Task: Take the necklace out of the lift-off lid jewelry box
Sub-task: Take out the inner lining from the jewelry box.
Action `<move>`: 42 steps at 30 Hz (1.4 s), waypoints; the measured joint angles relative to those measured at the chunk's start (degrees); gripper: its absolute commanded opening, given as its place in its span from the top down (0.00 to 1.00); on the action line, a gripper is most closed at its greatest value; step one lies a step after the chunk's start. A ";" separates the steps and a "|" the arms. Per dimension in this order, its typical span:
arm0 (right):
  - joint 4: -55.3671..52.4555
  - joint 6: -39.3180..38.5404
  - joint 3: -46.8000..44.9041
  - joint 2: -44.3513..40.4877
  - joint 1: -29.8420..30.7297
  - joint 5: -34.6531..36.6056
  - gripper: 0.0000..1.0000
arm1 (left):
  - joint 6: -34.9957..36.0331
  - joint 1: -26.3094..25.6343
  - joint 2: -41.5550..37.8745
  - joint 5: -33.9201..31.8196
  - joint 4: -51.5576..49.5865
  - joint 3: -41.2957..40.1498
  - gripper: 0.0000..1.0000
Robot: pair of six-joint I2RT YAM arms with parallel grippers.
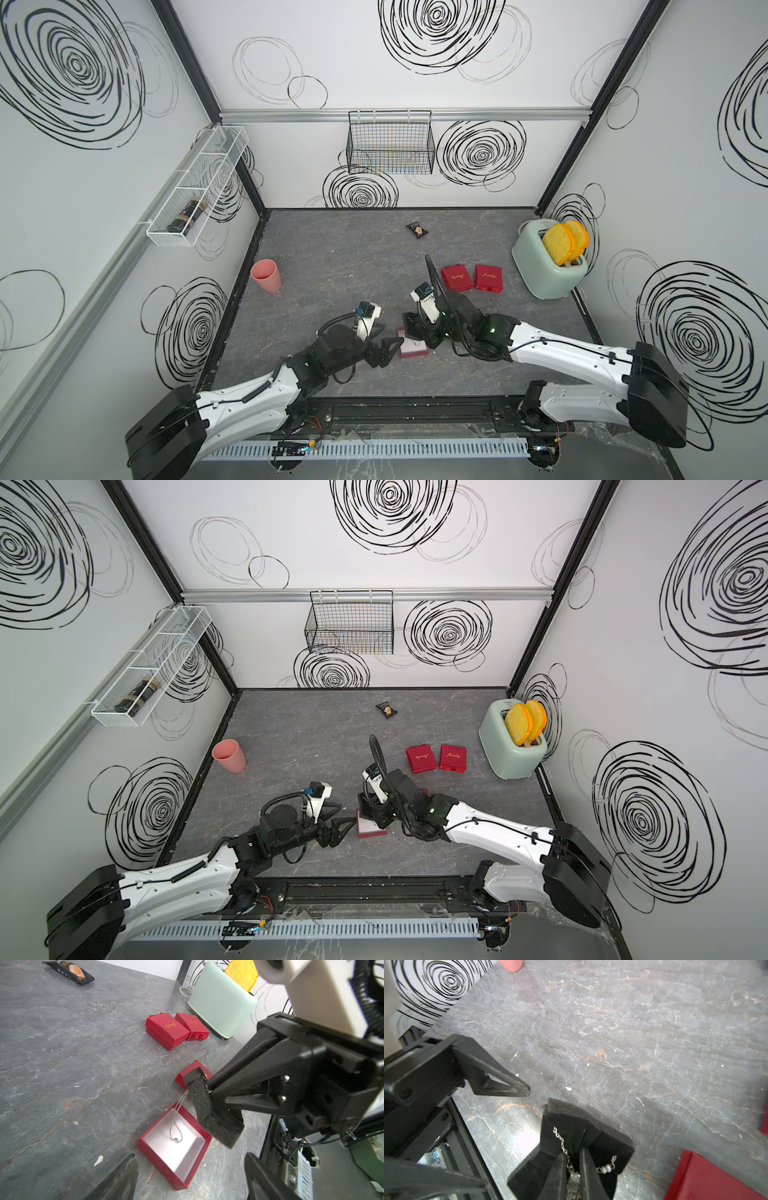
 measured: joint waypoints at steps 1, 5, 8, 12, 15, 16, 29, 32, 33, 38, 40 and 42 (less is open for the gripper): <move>0.02 -0.02 0.00 -0.26 0.37 0.28 0.97 | -0.31 0.00 0.22 0.33 0.07 0.15 0.18; 0.07 -0.20 0.00 -0.94 2.01 2.03 0.97 | -1.42 0.00 1.42 1.88 1.29 0.26 0.18; 0.09 -0.28 -0.02 -1.01 3.37 3.54 0.97 | -2.25 0.00 2.78 3.19 2.99 0.28 0.21; 0.74 -0.44 -0.09 -1.20 4.74 4.92 0.97 | -3.41 0.00 4.98 4.81 5.46 0.68 0.27; 1.42 -0.48 -0.17 -1.70 5.38 5.95 0.97 | -4.22 0.02 6.58 6.03 7.50 1.20 0.31; 1.57 -0.48 -0.26 -1.95 5.51 6.25 0.97 | -4.46 0.00 6.95 6.45 8.02 1.31 0.32; 3.45 -1.14 -2.34 -4.76 5.84 8.55 0.96 | -6.16 0.02 8.68 8.74 10.91 2.16 0.60; 3.85 -1.36 -2.71 -5.16 5.84 8.52 0.96 | -6.38 0.02 9.35 9.27 11.61 2.19 0.64; 3.89 -1.38 -2.75 -5.31 5.84 8.52 0.96 | -6.38 0.04 9.57 9.40 11.87 2.19 0.64; 4.74 -1.70 -3.50 -6.91 5.84 8.55 0.95 | -6.56 0.09 10.54 9.73 12.74 2.21 0.73; 5.22 -1.77 -3.89 -7.45 5.84 8.55 0.93 | -6.64 0.11 10.82 10.01 12.98 2.40 0.79; 5.55 -1.73 -4.26 -7.93 5.84 8.63 0.90 | -6.58 0.13 10.99 10.34 13.07 2.84 0.83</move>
